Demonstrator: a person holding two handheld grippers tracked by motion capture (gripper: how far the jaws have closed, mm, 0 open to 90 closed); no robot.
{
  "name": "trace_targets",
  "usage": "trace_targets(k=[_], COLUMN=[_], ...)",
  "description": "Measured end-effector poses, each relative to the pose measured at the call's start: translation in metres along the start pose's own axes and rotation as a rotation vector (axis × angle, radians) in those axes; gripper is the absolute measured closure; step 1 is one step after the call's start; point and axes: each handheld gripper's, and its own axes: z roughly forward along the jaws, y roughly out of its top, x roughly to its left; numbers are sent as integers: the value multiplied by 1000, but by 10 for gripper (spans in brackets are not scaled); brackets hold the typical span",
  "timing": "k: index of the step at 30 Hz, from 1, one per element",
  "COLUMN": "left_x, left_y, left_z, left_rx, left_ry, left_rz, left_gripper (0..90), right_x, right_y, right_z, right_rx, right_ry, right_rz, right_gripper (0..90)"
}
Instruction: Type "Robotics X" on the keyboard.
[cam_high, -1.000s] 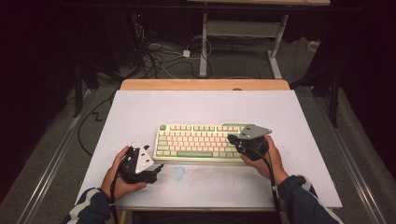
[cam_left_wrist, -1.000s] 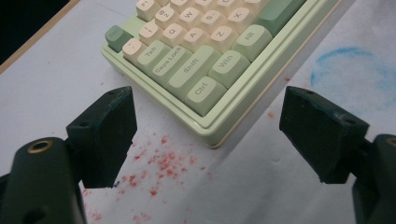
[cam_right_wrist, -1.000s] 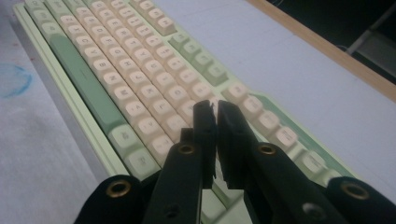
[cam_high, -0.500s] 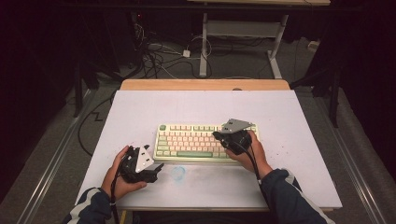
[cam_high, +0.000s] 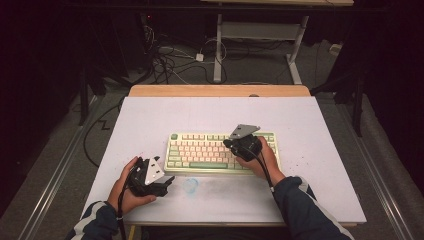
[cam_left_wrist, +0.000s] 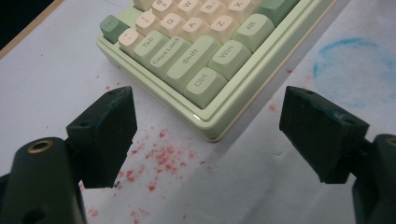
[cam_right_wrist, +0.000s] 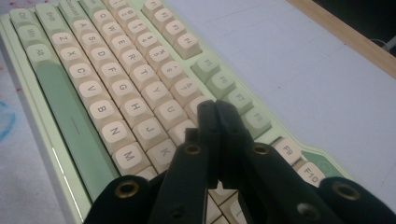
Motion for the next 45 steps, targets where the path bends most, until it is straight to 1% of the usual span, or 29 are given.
trace_targets(k=[3, 5, 9, 12, 15, 16, 19, 21, 23, 26, 29, 30, 31, 32, 36, 37, 38, 39, 41, 42, 44, 45], left_x=[-1, -1, -1, -1, -1, -1, -1, -2, -2, -2, -1, -1, -2, -2, -1, -1, -1, -1, -1, 0, 0, 0], left_y=[0, 0, -1, -1, -2, -2, -2, -3, -3, -3, -3, -3, -4, -4, -4, -3, -4, -4, -4, -4, -4, -3], left_z=[0, 1, 0, 0, 0, 1, 1, 2, 2, 1, 1, 2, 2, 2, 2, 2, 2, 2, 1, 1, 1, 1], left_rx=[4, 8, 13, 13, 17, 18, 22, 28, 26, 27, 32, 32, 31, 32, 31, 30, 30, 31, 33, 32, 31, 30], left_ry=[-6, -9, -12, -14, -14, -15, -16, -17, -17, -16, -15, -15, -14, -12, -13, -15, -13, -12, -12, -12, -11, -11], left_rz=[-1, -3, 0, 0, 0, 0, 2, 5, 6, 2, 7, 8, 8, 12, 6, 4, 6, 7, 6, 7, 6, 6], left_gripper=[181, 182, 181, 181, 181, 181, 181, 181, 181, 182, 181, 182, 182, 181, 182, 182, 182, 182, 182, 182, 182, 182], right_x=[4, 5, 5, 6, 8, 8, 9, 11, 12, 10, 8, 7, 8, 7, 5, 5, 4, 3, 3, 2, 1, 1], right_y=[1, 2, 4, 3, 4, 4, 4, 3, 4, 4, 4, 4, 4, 4, 5, 5, 5, 5, 5, 5, 5, 5], right_z=[7, 11, 18, 21, 22, 22, 23, 24, 23, 20, 16, 15, 13, 12, 7, 6, 4, 3, 0, -2, -5, -7], right_rx=[19, 28, 43, 59, 63, 59, 77, 88, 91, 70, 55, 48, 43, 36, 17, 13, 1, -7, -22, -37, -51, -55], right_ry=[4, 10, 6, 14, 15, 17, 8, 16, 11, 21, 15, 17, 13, 14, 13, 12, 11, 9, 6, 13, -2, -3], right_rz=[-14, -15, -13, -13, -16, -28, -26, -30, -43, -22, -15, -20, -9, -8, -4, -3, 7, 1, 13, 14, 22, 23], right_gripper=[900, 900, 900, 900, 900, 900, 900, 900, 900, 900, 900, 900, 900, 896, 876, 865, 856, 845, 813, 784, 742, 707])
